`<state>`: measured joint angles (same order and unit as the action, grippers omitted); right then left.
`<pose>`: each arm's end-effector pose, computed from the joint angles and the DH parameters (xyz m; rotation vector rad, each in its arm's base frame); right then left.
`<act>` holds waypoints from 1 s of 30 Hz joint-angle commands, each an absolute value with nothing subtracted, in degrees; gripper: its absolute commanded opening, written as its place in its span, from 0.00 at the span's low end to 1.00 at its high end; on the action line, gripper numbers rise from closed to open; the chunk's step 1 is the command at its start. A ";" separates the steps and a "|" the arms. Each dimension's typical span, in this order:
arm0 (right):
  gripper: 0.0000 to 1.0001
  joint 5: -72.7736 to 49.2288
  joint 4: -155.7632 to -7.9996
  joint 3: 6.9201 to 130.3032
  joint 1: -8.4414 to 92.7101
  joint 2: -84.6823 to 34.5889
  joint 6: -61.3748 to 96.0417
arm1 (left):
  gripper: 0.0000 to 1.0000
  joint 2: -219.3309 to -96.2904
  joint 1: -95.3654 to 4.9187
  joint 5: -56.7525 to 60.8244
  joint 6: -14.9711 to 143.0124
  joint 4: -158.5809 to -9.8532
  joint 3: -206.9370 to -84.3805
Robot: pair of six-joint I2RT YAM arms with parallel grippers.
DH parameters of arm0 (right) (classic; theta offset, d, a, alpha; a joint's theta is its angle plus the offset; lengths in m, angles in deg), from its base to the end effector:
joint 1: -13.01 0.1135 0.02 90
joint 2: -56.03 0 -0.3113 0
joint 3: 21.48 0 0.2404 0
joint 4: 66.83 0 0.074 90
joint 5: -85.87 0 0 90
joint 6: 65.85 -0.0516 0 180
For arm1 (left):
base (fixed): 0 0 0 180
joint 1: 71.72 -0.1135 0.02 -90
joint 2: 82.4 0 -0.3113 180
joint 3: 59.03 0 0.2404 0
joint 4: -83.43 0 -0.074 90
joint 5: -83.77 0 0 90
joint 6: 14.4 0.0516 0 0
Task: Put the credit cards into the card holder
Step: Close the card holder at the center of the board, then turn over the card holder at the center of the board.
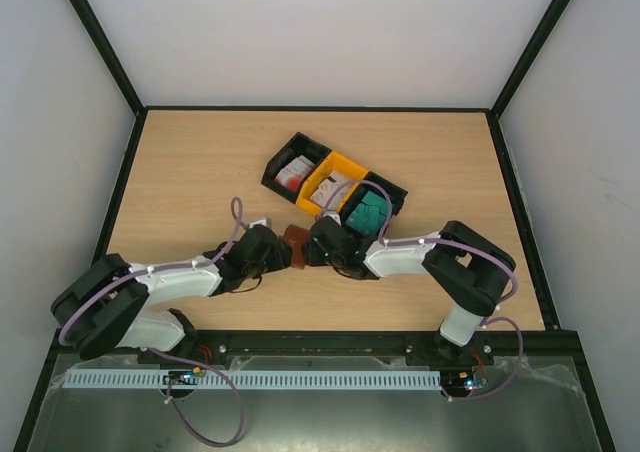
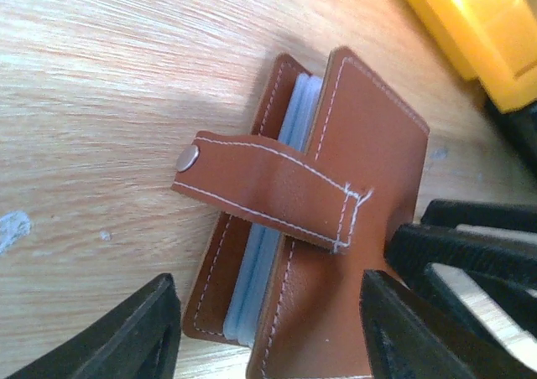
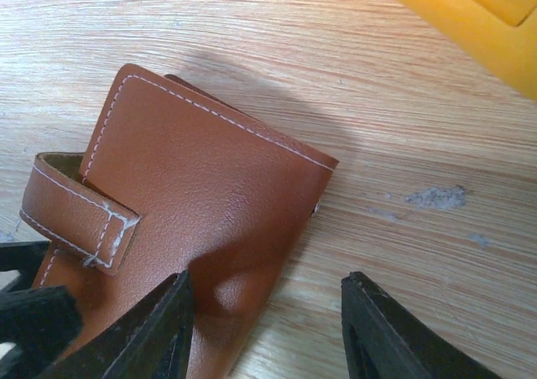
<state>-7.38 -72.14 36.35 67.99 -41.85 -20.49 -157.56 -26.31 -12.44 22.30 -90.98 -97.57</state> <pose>0.1898 0.2759 0.1779 -0.2594 2.5378 0.8467 0.1626 -0.1570 0.1868 -0.2247 2.4124 -0.7286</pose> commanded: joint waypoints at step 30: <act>0.17 -21.01 -29.50 24.37 67.76 -47.15 -36.27 | 0.20 -167.04 -29.74 -6.86 22.99 -95.05 -92.48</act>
